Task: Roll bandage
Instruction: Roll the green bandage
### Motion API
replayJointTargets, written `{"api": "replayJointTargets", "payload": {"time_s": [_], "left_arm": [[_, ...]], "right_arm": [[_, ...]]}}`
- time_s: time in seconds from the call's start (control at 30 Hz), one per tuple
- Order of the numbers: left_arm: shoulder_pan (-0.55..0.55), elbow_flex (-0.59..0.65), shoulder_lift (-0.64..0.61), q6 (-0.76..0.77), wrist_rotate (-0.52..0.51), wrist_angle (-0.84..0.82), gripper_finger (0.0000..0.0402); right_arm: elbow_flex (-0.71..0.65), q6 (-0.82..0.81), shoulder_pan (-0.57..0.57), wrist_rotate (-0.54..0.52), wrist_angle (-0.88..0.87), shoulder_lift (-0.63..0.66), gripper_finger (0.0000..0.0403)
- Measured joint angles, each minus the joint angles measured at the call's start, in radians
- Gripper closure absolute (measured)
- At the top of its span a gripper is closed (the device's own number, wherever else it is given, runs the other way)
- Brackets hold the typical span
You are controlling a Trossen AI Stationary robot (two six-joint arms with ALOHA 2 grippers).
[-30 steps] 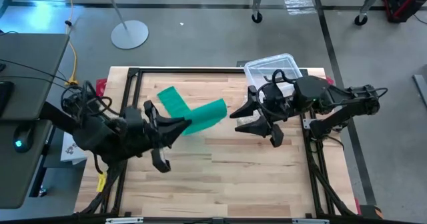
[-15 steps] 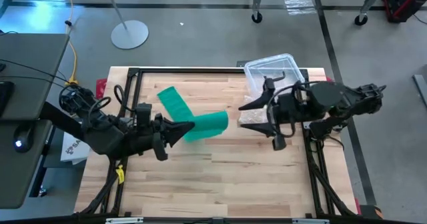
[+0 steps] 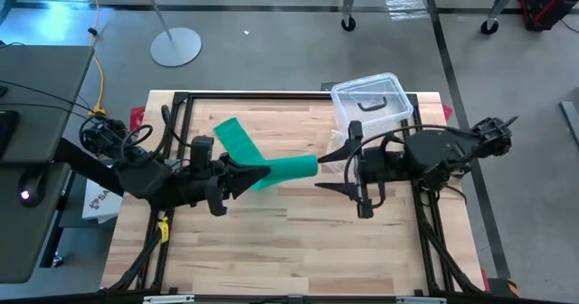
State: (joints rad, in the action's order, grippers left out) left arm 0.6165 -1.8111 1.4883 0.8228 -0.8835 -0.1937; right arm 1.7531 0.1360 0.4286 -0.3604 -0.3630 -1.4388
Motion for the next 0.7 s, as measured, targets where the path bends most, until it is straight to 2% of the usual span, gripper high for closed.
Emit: {"api": "replayJointTargets", "payload": {"time_s": [0.13, 0.4, 0.5, 0.7], "left_arm": [[-0.001, 0.000, 0.001, -0.022, 0.000, 0.014, 0.0396], [0.000, 0.000, 0.001, -0.032, 0.010, 0.015, 0.0396], [-0.001, -0.001, 0.001, -0.040, 0.011, 0.018, 0.0396], [0.000, -0.001, 0.001, -0.045, 0.012, 0.014, 0.0396]], "right_arm": [[0.000, 0.002, 0.000, -0.023, 0.017, 0.003, 0.0202], [0.000, 0.004, 0.000, 0.028, 0.070, 0.005, 0.0202], [0.000, 0.005, 0.000, 0.000, 0.093, 0.005, 0.0202], [0.000, 0.067, 0.003, 0.020, 0.100, 0.003, 0.0202]]}}
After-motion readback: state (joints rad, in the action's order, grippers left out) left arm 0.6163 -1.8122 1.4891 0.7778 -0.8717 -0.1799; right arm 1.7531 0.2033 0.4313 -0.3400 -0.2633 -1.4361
